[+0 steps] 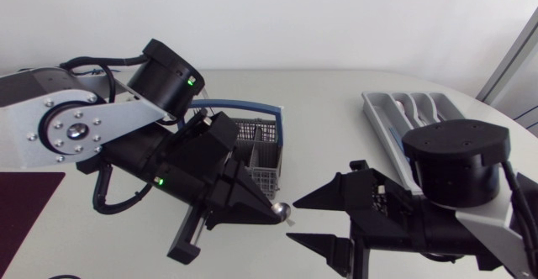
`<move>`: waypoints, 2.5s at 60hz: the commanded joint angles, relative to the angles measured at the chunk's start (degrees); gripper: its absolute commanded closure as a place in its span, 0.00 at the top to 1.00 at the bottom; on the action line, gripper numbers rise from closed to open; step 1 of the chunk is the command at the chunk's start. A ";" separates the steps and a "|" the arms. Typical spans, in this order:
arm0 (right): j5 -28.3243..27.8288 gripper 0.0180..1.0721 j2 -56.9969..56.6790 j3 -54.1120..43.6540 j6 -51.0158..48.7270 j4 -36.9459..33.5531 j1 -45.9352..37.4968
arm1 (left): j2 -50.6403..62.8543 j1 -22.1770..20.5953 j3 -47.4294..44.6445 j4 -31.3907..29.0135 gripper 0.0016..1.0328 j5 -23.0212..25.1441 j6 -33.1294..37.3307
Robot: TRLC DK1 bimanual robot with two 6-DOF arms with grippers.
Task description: Unload the cutlery basket into the drawer organizer.
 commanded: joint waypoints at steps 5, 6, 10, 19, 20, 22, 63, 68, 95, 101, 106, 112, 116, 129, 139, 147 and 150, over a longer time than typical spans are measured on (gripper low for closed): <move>0.00 0.39 1.45 1.76 -1.16 2.00 0.79 | 0.72 -0.24 1.96 -0.73 0.03 1.26 1.76; 0.00 0.38 1.45 1.85 -1.16 2.09 0.88 | 0.72 -0.15 1.96 -0.82 0.03 1.35 1.76; 0.18 0.35 1.71 1.94 -1.16 2.53 1.06 | 0.72 -0.06 1.96 -1.08 0.03 1.70 1.76; 0.53 0.20 2.24 1.94 -1.16 3.41 1.76 | 0.81 0.29 1.96 -1.08 0.03 1.70 1.85; 0.53 0.18 2.32 1.94 -1.16 3.41 1.85 | 0.81 0.29 2.05 -1.08 0.03 1.70 1.85; 0.62 0.16 2.41 1.94 -1.16 3.41 1.94 | 0.81 0.47 2.05 -1.08 0.03 1.70 1.85; 1.41 0.06 3.20 0.09 -0.28 3.06 2.55 | 0.81 1.61 3.11 1.64 0.65 2.58 -1.23; 2.11 0.06 3.29 -0.52 -0.28 2.53 2.37 | 0.81 2.14 3.46 3.31 0.81 2.40 -2.89; 3.08 0.06 -3.04 -3.51 -9.15 -3.71 -19.51 | 1.25 8.20 4.78 16.59 0.89 -15.53 -14.41; 2.64 0.06 -3.56 -4.04 -15.13 -3.62 -29.79 | 1.42 9.52 3.90 16.59 0.89 -21.06 -14.14; 1.41 0.06 -3.48 -4.39 -19.44 -2.92 -37.09 | 0.45 10.66 2.40 16.67 0.89 -22.56 -13.35; 0.88 0.06 -2.07 -4.74 -24.18 -0.72 -45.00 | -0.51 12.16 0.82 16.85 0.89 -25.81 -12.65; -0.09 0.06 -0.31 -4.74 -26.82 1.12 -50.01 | -0.95 12.68 0.12 16.85 0.89 -27.22 -12.12; -1.58 0.06 8.13 -4.12 -34.64 10.27 -63.63 | -2.09 14.00 -1.81 16.76 0.89 -29.85 -11.60; -3.87 0.06 17.79 -0.87 -40.44 15.80 -73.47 | -2.80 15.06 -2.52 16.67 0.89 -29.85 -11.51; -4.74 0.06 24.91 2.38 -44.05 18.88 -78.31 | -2.80 14.70 -2.52 16.59 0.89 -31.08 -11.51; -5.10 0.06 26.67 3.52 -45.28 19.41 -79.71 | -2.80 14.00 -2.52 16.50 0.89 -32.05 -11.51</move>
